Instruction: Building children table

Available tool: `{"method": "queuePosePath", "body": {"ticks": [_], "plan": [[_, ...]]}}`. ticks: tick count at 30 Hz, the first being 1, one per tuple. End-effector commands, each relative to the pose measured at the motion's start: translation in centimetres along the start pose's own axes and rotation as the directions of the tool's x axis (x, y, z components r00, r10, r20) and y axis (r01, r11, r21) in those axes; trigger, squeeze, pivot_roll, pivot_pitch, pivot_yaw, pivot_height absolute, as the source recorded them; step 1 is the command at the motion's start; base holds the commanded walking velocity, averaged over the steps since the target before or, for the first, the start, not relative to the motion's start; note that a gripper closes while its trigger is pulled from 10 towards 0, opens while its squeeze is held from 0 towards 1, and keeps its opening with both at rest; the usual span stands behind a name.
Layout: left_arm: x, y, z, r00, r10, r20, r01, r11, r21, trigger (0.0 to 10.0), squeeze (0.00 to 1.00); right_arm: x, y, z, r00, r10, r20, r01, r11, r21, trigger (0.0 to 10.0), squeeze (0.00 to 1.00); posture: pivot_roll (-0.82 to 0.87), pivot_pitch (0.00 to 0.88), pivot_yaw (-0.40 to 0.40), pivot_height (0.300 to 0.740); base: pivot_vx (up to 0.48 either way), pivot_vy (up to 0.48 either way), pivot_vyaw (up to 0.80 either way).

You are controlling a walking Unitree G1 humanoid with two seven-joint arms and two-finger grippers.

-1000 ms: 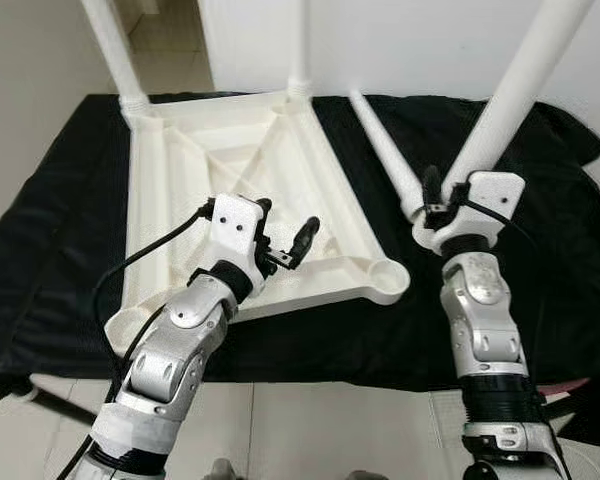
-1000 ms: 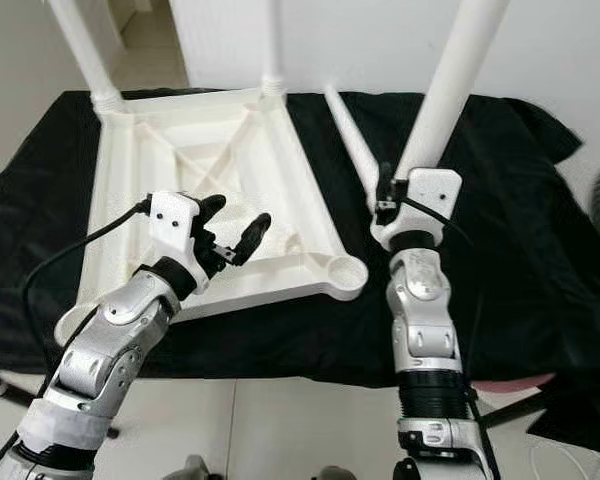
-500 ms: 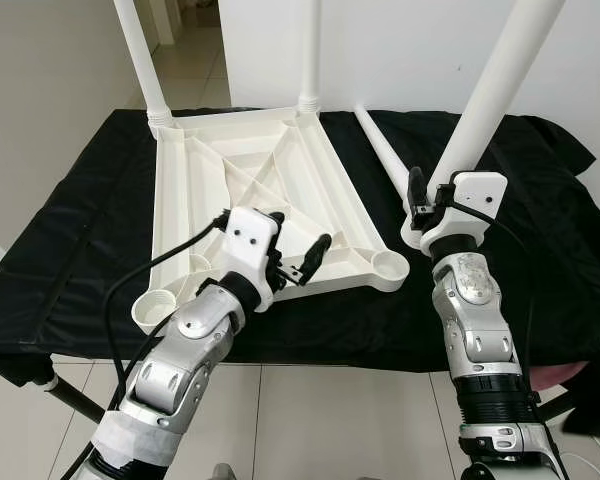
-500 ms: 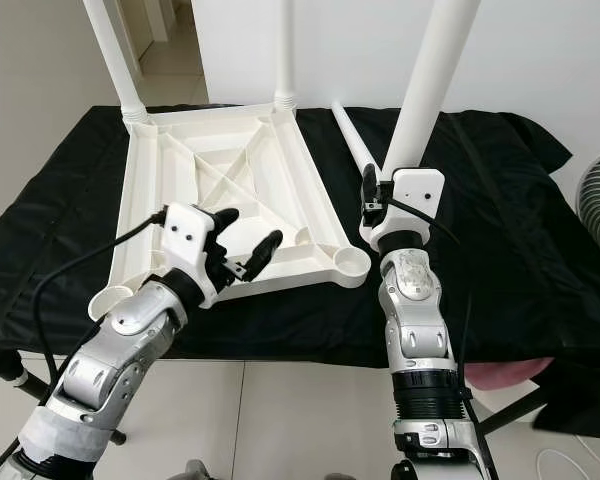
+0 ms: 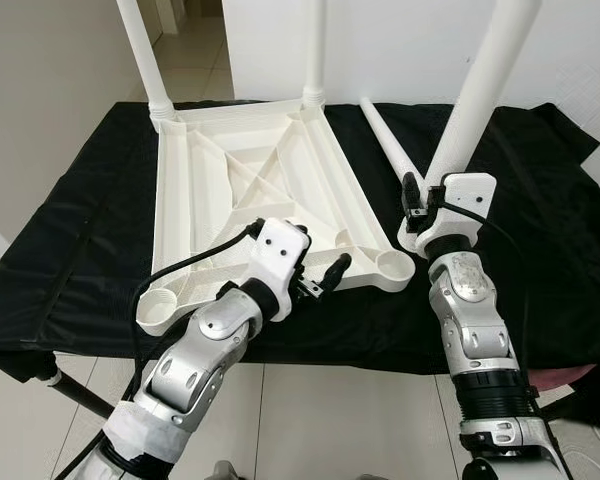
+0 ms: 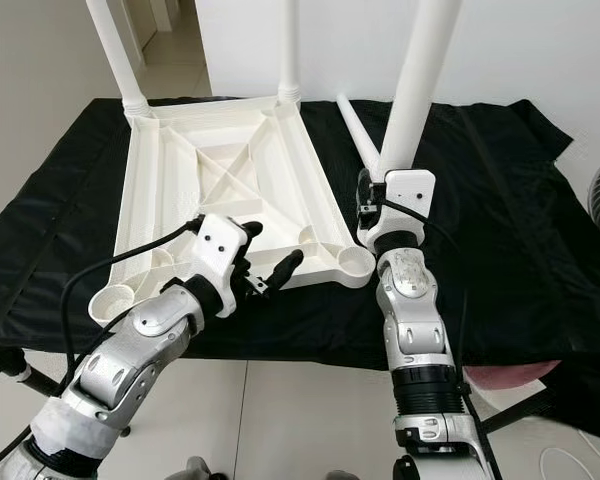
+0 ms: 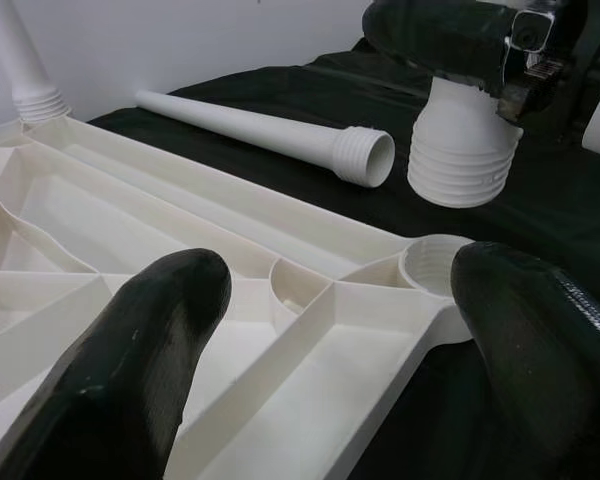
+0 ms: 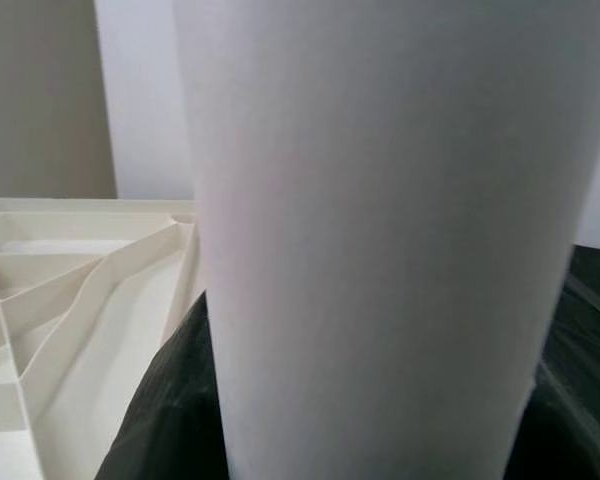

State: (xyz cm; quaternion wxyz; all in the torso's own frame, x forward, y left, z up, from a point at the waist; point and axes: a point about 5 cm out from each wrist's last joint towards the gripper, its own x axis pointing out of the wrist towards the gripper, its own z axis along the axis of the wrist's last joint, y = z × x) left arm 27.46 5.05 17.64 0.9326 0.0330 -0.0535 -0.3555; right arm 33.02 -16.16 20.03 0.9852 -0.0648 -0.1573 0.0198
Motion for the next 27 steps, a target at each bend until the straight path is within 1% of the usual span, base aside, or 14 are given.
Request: {"method": "queuePosePath", "body": {"ticks": [1, 6, 7, 8, 10, 11, 12, 14, 17, 20, 22, 24, 27], "plan": [[-0.1, -0.9, -0.2, 0.984, -0.180, -0.021, 0.180, 0.984, 0.000, 10.0, 0.00, 0.2, 0.4, 0.1, 1.000, 0.020, -0.003, -0.020, 1.000, 0.000, 10.0, 0.00, -0.10, 0.053, 0.051, 0.740, 0.000, 0.000, 0.00], [-0.2, -1.4, -0.1, 0.975, -0.222, -0.027, 0.223, 0.975, 0.001, 10.0, 0.00, 0.3, 0.6, -0.1, 0.999, 0.043, -0.004, -0.043, 0.999, -0.007, 10.0, 0.00, -0.10, 0.050, 0.050, 0.740, 0.000, 0.000, 0.00], [-0.3, -1.7, -0.2, 0.968, -0.249, -0.039, 0.249, 0.968, 0.001, 10.0, 0.00, 0.4, 0.8, -0.2, 0.998, 0.058, -0.006, -0.058, 0.998, -0.005, 10.0, 0.00, -0.10, 0.048, 0.047, 0.740, 0.000, 0.000, 0.00], [-0.3, -1.7, -0.2, 0.968, -0.249, -0.039, 0.249, 0.968, 0.001, 10.0, 0.00, 0.4, 0.8, -0.2, 0.998, 0.058, -0.006, -0.058, 0.998, -0.005, 10.0, 0.00, -0.10, 0.048, 0.047, 0.740, 0.000, 0.000, 0.00], [-0.3, -2.1, -0.8, 0.957, -0.277, -0.082, 0.279, 0.960, 0.021, 10.0, 0.00, 0.3, 1.3, -0.6, 0.997, 0.080, -0.022, -0.080, 0.997, -0.001, 10.0, 0.00, -0.09, 0.042, 0.043, 0.740, 0.000, 0.000, 0.00], [-0.3, -2.1, -0.8, 0.957, -0.277, -0.082, 0.279, 0.960, 0.021, 10.0, 0.00, 0.3, 1.3, -0.6, 0.997, 0.080, -0.022, -0.080, 0.997, -0.001, 10.0, 0.00, -0.09, 0.042, 0.043, 0.740, 0.000, 0.000, 0.00], [-0.3, -2.1, -1.0, 0.955, -0.279, -0.099, 0.283, 0.959, 0.026, 10.0, 0.00, 0.2, 1.5, -1.0, 0.995, 0.094, -0.036, -0.094, 0.996, 0.003, 10.0, 0.00, -0.09, 0.042, 0.043, 0.740, 0.000, 0.000, 0.00], [-0.3, -2.1, -1.0, 0.955, -0.279, -0.099, 0.283, 0.959, 0.026, 10.0, 0.00, 0.2, 1.5, -1.0, 0.995, 0.094, -0.036, -0.094, 0.996, 0.003, 10.0, 0.00, -0.09, 0.042, 0.043, 0.740, 0.000, 0.000, 0.00], [-0.3, -2.3, -1.3, 0.948, -0.291, -0.127, 0.298, 0.954, 0.036, 10.0, 0.00, -0.6, 2.0, -2.2, 0.989, 0.124, -0.076, -0.123, 0.992, 0.016, 10.0, 0.00, -0.10, 0.042, 0.040, 0.740, 0.000, 0.000, 0.00], [-0.4, -2.4, -1.5, 0.946, -0.294, -0.133, 0.302, 0.953, 0.039, 10.0, 0.00, -0.9, 1.9, -2.6, 0.989, 0.121, -0.090, -0.120, 0.993, 0.018, 10.0, 0.00, -0.10, 0.039, 0.037, 0.740, 0.000, 0.000, 0.00], [-0.4, -2.6, -1.6, 0.945, -0.297, -0.138, 0.305, 0.952, 0.037, 10.0, 0.00, -1.4, 1.7, -3.5, 0.987, 0.111, -0.120, -0.108, 0.994, 0.029, 10.0, 0.00, -0.10, 0.036, 0.037, 0.740, 0.000, 0.000, 0.00], [-0.4, -2.6, -1.6, 0.945, -0.297, -0.138, 0.305, 0.952, 0.037, 10.0, 0.00, -1.4, 1.7, -3.5, 0.987, 0.111, -0.120, -0.108, 0.994, 0.029, 10.0, 0.00, -0.10, 0.036, 0.037, 0.740, 0.000, 0.000, 0.00], [-0.5, -2.6, -1.6, 0.944, -0.300, -0.139, 0.307, 0.951, 0.032, 10.0, 0.00, -1.9, 1.4, -4.6, 0.983, 0.100, -0.155, -0.094, 0.994, 0.048, 10.0, 0.00, -0.10, 0.031, 0.035, 0.740, 0.000, 0.000, 0.00]]}}
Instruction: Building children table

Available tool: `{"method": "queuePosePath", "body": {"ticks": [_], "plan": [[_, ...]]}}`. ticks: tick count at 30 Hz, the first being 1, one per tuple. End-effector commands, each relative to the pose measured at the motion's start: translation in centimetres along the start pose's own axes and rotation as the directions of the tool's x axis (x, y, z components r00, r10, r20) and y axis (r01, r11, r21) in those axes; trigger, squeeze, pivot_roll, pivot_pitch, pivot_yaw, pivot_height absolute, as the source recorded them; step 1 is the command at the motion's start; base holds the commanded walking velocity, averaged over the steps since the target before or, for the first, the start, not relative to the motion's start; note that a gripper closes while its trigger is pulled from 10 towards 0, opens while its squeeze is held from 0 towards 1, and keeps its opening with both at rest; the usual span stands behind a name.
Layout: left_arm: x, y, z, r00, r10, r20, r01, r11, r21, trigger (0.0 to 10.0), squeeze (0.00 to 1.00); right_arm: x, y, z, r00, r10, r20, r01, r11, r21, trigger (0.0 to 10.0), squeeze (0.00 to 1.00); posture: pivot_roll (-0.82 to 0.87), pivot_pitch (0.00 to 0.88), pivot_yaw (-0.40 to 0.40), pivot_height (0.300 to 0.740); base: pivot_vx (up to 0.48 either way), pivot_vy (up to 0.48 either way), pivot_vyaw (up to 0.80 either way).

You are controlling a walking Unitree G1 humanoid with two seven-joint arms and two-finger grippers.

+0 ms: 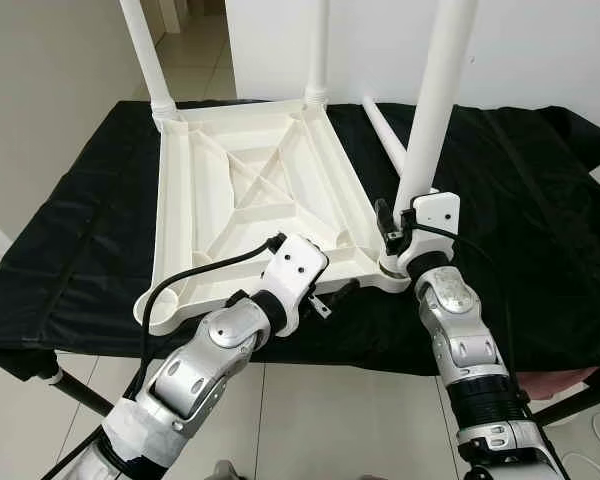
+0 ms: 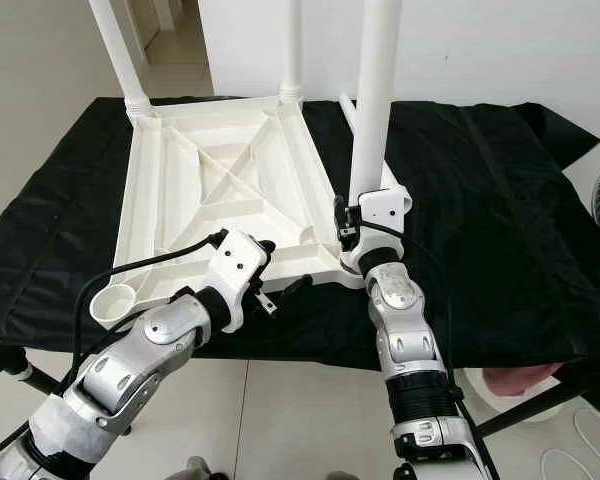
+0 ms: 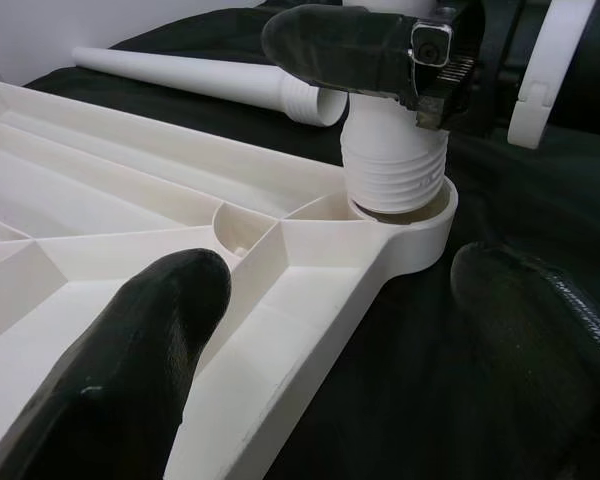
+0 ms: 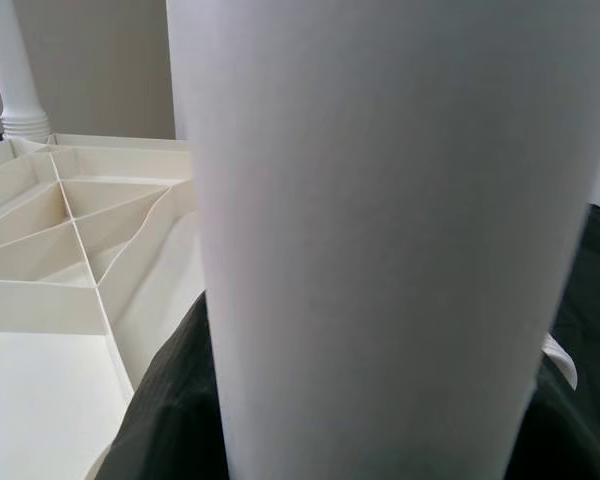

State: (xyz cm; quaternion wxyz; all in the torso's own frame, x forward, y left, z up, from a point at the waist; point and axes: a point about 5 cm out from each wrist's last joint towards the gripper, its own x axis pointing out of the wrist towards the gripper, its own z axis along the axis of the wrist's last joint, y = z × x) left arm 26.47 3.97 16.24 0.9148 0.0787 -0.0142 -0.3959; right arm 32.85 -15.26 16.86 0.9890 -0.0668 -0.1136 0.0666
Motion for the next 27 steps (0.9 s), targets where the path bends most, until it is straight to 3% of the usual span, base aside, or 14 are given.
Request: {"method": "queuePosePath", "body": {"ticks": [1, 11, 20, 27], "plan": [[-0.2, -1.1, -0.3, 0.977, -0.213, -0.027, 0.213, 0.977, 0.006, 10.0, 0.00, -0.7, 0.1, -1.8, 0.997, 0.001, -0.075, 0.001, 1.000, 0.031, 10.0, 0.00, -0.10, 0.031, 0.035, 0.740, 0.000, 0.000, 0.00], [-0.4, -1.0, -0.1, 0.978, -0.208, -0.028, 0.208, 0.978, 0.002, 10.0, 0.00, -1.7, -0.4, -3.0, 0.996, -0.006, -0.088, 0.016, 0.993, 0.115, 10.0, 0.00, -0.10, 0.034, 0.031, 0.740, 0.000, 0.000, 0.00], [-0.4, -0.8, 0.1, 0.979, -0.203, -0.029, 0.203, 0.979, 0.002, 10.0, 0.00, -3.1, 0.1, -3.2, 0.984, 0.172, -0.042, -0.172, 0.985, -0.011, 10.0, 0.00, -0.10, 0.055, 0.047, 0.740, 0.000, 0.000, 0.00], [-0.4, -0.9, 0.2, 0.977, -0.210, -0.030, 0.210, 0.978, 0.001, 10.0, 0.00, -3.2, -0.5, -3.4, 0.972, 0.228, -0.053, -0.231, 0.970, -0.068, 10.0, 0.00, -0.10, 0.060, 0.054, 0.740, 0.000, 0.000, 0.00]]}}
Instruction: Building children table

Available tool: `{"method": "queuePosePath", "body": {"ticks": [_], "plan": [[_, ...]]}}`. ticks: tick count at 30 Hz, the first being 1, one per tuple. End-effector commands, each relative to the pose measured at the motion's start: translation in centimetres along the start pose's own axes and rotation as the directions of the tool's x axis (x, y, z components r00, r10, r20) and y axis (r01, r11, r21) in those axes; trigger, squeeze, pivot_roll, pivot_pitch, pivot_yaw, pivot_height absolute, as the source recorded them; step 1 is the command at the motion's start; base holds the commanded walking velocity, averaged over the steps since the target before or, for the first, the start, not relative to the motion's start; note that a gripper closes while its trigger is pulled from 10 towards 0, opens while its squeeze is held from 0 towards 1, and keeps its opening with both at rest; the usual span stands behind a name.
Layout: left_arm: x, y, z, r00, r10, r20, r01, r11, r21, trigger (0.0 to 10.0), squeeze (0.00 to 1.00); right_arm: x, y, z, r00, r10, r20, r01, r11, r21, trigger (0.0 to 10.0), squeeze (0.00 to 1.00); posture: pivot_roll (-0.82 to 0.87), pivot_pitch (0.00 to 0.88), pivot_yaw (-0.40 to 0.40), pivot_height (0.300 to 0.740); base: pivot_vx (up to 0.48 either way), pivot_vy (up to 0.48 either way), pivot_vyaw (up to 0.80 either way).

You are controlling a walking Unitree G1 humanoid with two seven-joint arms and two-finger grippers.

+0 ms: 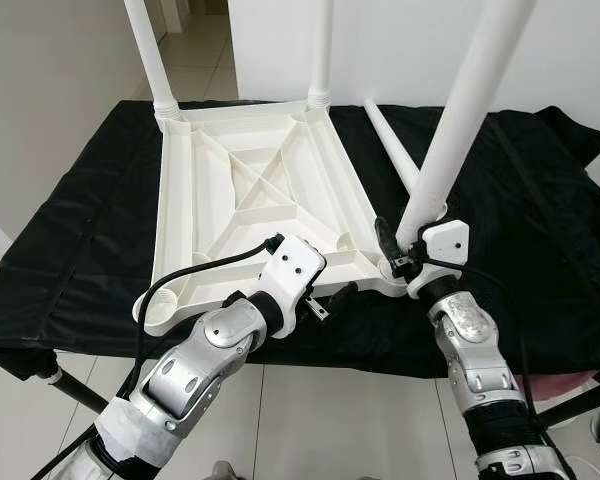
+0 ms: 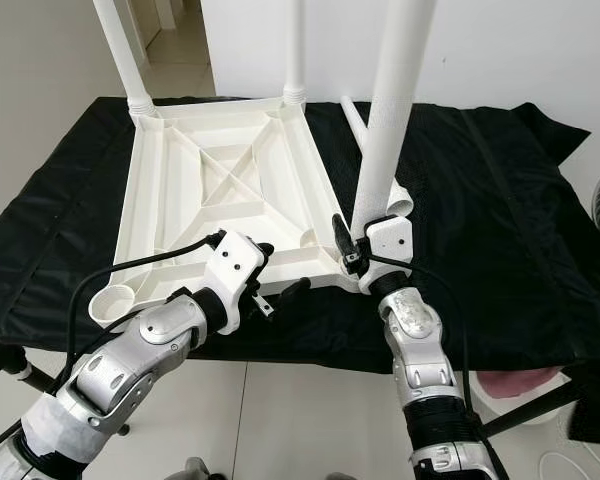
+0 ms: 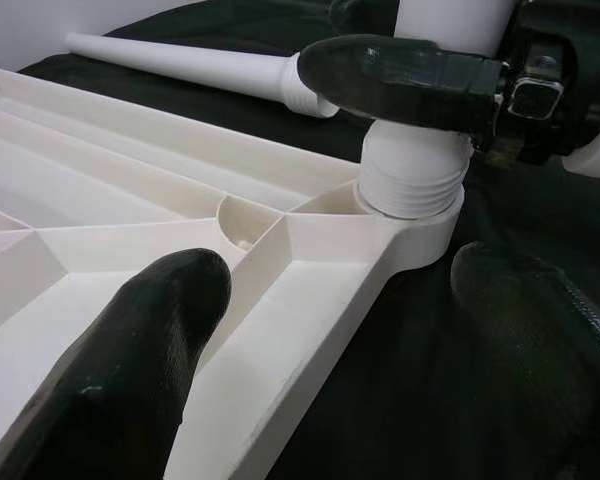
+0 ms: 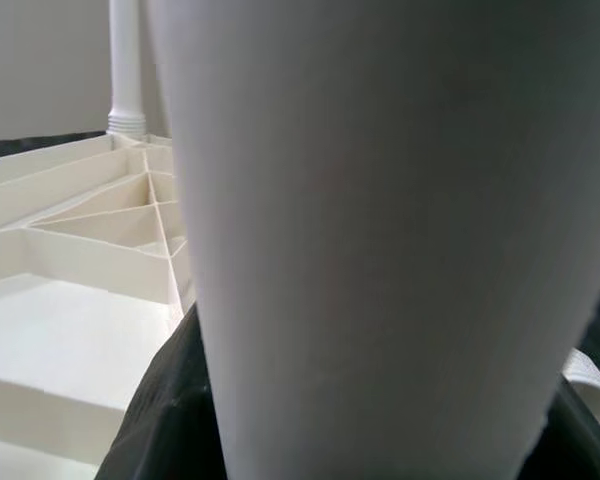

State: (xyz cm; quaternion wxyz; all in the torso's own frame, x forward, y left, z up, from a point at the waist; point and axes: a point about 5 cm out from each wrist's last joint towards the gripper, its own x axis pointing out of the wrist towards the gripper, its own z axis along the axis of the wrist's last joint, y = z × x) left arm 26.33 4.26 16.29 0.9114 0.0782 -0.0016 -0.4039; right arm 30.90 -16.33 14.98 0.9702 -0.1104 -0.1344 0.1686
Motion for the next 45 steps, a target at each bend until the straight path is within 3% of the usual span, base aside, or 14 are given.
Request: {"method": "queuePosePath", "body": {"ticks": [1, 7, 11, 17, 20, 40, 44, 45], "plan": [[-0.1, -1.0, 0.2, 0.981, -0.192, -0.011, 0.192, 0.981, 0.015, 10.0, 0.00, -0.8, 0.2, -2.1, 0.994, 0.029, -0.109, -0.027, 0.999, 0.018, 10.0, 0.00, -0.10, 0.060, 0.054, 0.740, 0.000, 0.000, 0.00], [0.0, -0.9, 0.3, 0.982, -0.188, -0.008, 0.189, 0.982, 0.015, 10.0, 0.00, -0.6, -0.3, -3.0, 0.986, 0.005, -0.166, 0.008, 0.997, 0.081, 10.0, 0.00, -0.10, 0.061, 0.054, 0.740, 0.000, 0.000, 0.00], [0.0, -0.9, 0.4, 0.982, -0.189, -0.005, 0.189, 0.982, 0.016, 10.0, 0.00, -0.2, -0.3, -4.2, 0.961, -0.014, -0.277, 0.050, 0.991, 0.124, 10.0, 0.00, -0.10, 0.057, 0.056, 0.740, 0.000, 0.000, 0.00], [-0.1, -0.9, 0.5, 0.982, -0.187, -0.004, 0.187, 0.982, 0.016, 10.0, 0.00, 0.2, -0.5, -4.2, 0.958, -0.014, -0.287, 0.066, 0.983, 0.172, 10.0, 0.00, -0.10, 0.057, 0.056, 0.740, 0.000, 0.000, 0.00], [-0.1, -0.9, 0.6, 0.982, -0.188, -0.004, 0.188, 0.982, 0.019, 10.0, 0.00, 0.9, -0.6, -3.9, 0.955, -0.016, -0.296, 0.095, 0.963, 0.253, 10.0, 0.00, -0.09, 0.058, 0.057, 0.740, 0.000, 0.000, 0.00], [0.1, -0.9, 0.9, 0.983, -0.183, 0.008, 0.183, 0.983, 0.013, 10.0, 0.00, 2.9, -1.1, -2.5, 0.942, 0.037, -0.334, 0.041, 0.974, 0.224, 10.0, 0.00, -0.09, 0.061, 0.046, 0.740, 0.000, 0.000, 0.00], [0.0, -1.0, 0.9, 0.984, -0.180, 0.010, 0.180, 0.984, 0.012, 10.0, 0.00, 2.8, -0.5, -2.4, 0.949, 0.015, -0.315, 0.054, 0.976, 0.210, 10.0, 0.00, -0.09, 0.063, 0.039, 0.740, 0.000, 0.000, 0.00], [0.0, -1.0, 0.9, 0.984, -0.178, 0.011, 0.178, 0.984, 0.011, 10.0, 0.00, 2.8, -0.3, -2.2, 0.955, -0.040, -0.292, 0.100, 0.977, 0.190, 10.0, 0.00, -0.09, 0.062, 0.038, 0.740, 0.000, 0.000, 0.00]]}}
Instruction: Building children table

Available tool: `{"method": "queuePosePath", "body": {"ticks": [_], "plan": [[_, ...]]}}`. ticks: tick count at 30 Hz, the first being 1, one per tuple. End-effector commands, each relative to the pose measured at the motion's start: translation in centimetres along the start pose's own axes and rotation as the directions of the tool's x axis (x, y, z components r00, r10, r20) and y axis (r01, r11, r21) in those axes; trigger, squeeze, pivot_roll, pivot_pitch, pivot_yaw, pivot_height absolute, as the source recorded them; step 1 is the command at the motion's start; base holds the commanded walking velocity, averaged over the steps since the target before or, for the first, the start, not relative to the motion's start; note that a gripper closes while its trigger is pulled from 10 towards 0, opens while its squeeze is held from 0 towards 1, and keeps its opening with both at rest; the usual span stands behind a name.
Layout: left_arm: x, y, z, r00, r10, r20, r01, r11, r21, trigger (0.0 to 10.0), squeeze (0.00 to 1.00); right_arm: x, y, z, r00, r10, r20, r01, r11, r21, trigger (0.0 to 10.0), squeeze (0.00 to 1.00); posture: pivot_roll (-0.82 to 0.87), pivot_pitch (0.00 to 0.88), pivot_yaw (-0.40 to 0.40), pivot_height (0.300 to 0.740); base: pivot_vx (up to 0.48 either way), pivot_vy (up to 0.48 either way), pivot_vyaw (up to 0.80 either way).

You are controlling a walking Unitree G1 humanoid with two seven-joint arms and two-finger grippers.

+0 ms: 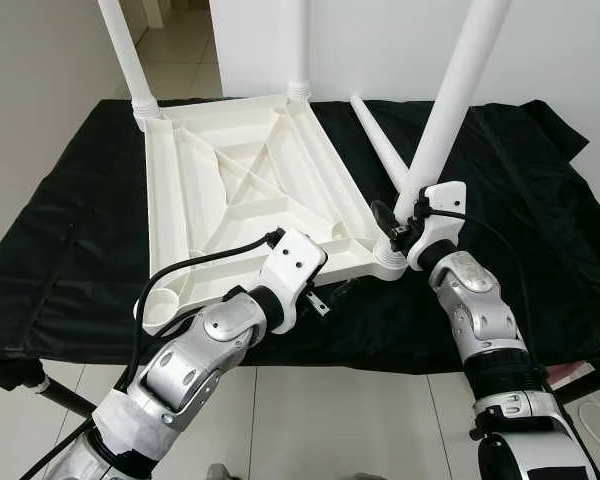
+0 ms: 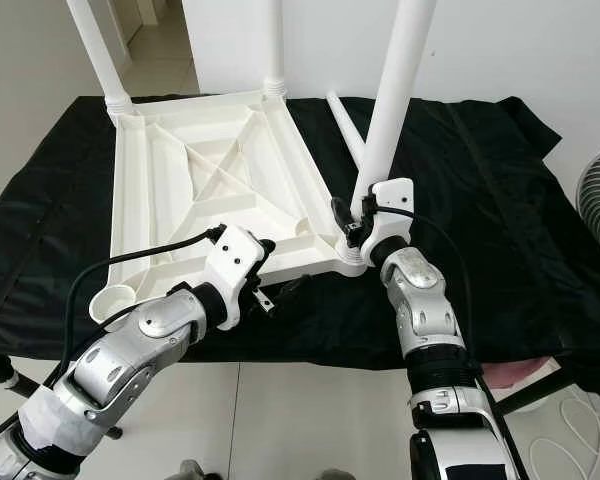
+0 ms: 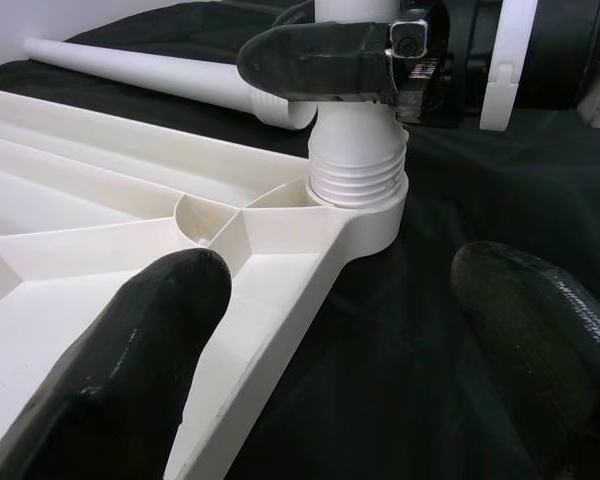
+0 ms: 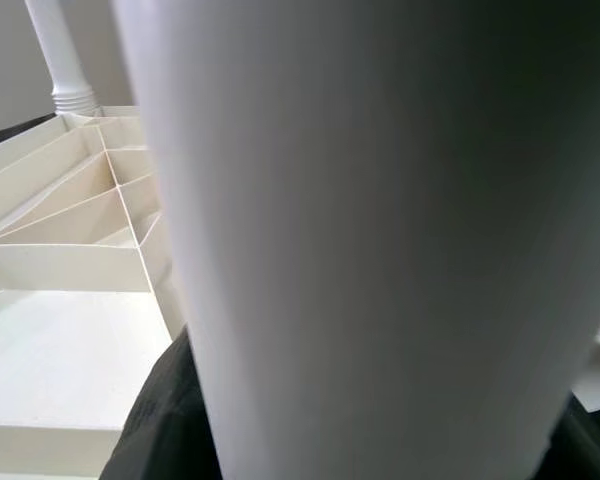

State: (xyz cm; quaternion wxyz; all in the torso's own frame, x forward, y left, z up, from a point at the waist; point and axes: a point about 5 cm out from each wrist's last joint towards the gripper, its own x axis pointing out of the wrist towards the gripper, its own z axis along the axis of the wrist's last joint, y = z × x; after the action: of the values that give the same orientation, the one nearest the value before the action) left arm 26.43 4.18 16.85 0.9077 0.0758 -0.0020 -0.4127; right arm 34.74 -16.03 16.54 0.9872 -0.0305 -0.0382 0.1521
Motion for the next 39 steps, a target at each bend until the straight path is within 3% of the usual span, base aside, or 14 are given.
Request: {"method": "queuePosePath", "body": {"ticks": [1, 2, 5, 8, 10, 12, 22, 23, 29, 35, 36, 39], "plan": [[-0.1, -1.1, 0.3, 0.987, -0.159, 0.006, 0.159, 0.987, 0.014, 10.0, 0.00, -0.7, 0.5, -2.8, 0.992, -0.042, -0.120, 0.044, 0.999, 0.016, 10.0, 0.00, -0.09, 0.062, 0.038, 0.740, 0.000, 0.000, 0.00], [0.0, -1.1, 0.3, 0.987, -0.159, 0.007, 0.158, 0.987, 0.012, 10.0, 0.00, -0.6, 0.7, -2.6, 0.987, -0.137, -0.089, 0.142, 0.989, 0.049, 10.0, 0.00, -0.09, 0.062, 0.038, 0.740, 0.000, 0.000, 0.00], [0.0, -1.2, 0.3, 0.987, -0.159, 0.008, 0.159, 0.987, 0.011, 10.0, 0.00, -0.6, 1.1, -2.4, 0.971, -0.228, -0.072, 0.233, 0.970, 0.068, 10.0, 0.00, -0.10, 0.061, 0.038, 0.740, 0.000, 0.000, 0.00], [0.1, -1.3, 0.4, 0.986, -0.166, 0.012, 0.166, 0.986, 0.009, 10.0, 0.00, -0.8, 2.9, -1.8, 0.902, -0.431, -0.034, 0.433, 0.896, 0.102, 10.0, 0.00, -0.10, 0.060, 0.040, 0.740, 0.000, 0.000, 0.00], [0.1, -1.3, 0.4, 0.986, -0.166, 0.012, 0.166, 0.986, 0.009, 10.0, 0.00, -0.8, 2.9, -1.8, 0.902, -0.431, -0.034, 0.433, 0.896, 0.102, 10.0, 0.00, -0.10, 0.060, 0.040, 0.740, 0.000, 0.000, 0.00], [0.2, -1.3, 0.4, 0.985, -0.170, 0.016, 0.170, 0.985, 0.007, 10.0, 0.00, -0.8, 4.3, -1.2, 0.874, -0.485, -0.026, 0.484, 0.864, 0.140, 10.0, 0.00, -0.10, 0.060, 0.040, 0.740, 0.000, 0.000, 0.00], [0.2, -1.3, 0.3, 0.987, -0.162, 0.016, 0.162, 0.987, 0.007, 10.0, 0.00, -1.0, 4.2, -0.9, 0.890, -0.456, 0.015, 0.451, 0.884, 0.126, 10.0, 0.00, -0.10, 0.052, 0.025, 0.740, 0.000, 0.000, 0.00], [0.2, -1.3, 0.3, 0.987, -0.161, 0.016, 0.161, 0.987, 0.007, 10.0, 0.00, -0.9, 4.3, -0.5, 0.899, -0.435, 0.043, 0.425, 0.893, 0.148, 10.0, 1.00, -0.10, 0.052, 0.025, 0.740, 0.000, 0.000, 0.00], [0.2, -1.4, 0.3, 0.987, -0.163, 0.016, 0.163, 0.987, 0.008, 10.0, 0.00, -0.7, 4.3, 0.7, 0.925, -0.362, 0.117, 0.336, 0.921, 0.195, 10.0, 1.00, -0.10, 0.044, 0.024, 0.740, 0.000, 0.000, 0.00], [0.3, -1.4, 0.4, 0.986, -0.165, 0.019, 0.165, 0.986, 0.007, 10.0, 0.00, -0.5, 3.6, 1.2, 0.947, -0.289, 0.141, 0.264, 0.949, 0.170, 10.0, 1.00, -0.10, 0.037, 0.026, 0.740, 0.000, 0.000, 0.00], [0.3, -1.5, 0.4, 0.986, -0.167, 0.020, 0.167, 0.986, 0.007, 10.0, 0.00, -0.4, 3.1, 1.4, 0.952, -0.267, 0.149, 0.245, 0.958, 0.153, 10.0, 0.00, -0.10, 0.037, 0.026, 0.740, 0.000, 0.000, 0.00], [0.3, -1.5, 0.4, 0.986, -0.168, 0.020, 0.168, 0.986, 0.007, 10.0, 0.00, -0.4, 2.6, 1.4, 0.961, -0.233, 0.147, 0.215, 0.968, 0.132, 10.0, 0.00, -0.10, 0.037, 0.026, 0.740, 0.000, 0.000, 0.00]]}}
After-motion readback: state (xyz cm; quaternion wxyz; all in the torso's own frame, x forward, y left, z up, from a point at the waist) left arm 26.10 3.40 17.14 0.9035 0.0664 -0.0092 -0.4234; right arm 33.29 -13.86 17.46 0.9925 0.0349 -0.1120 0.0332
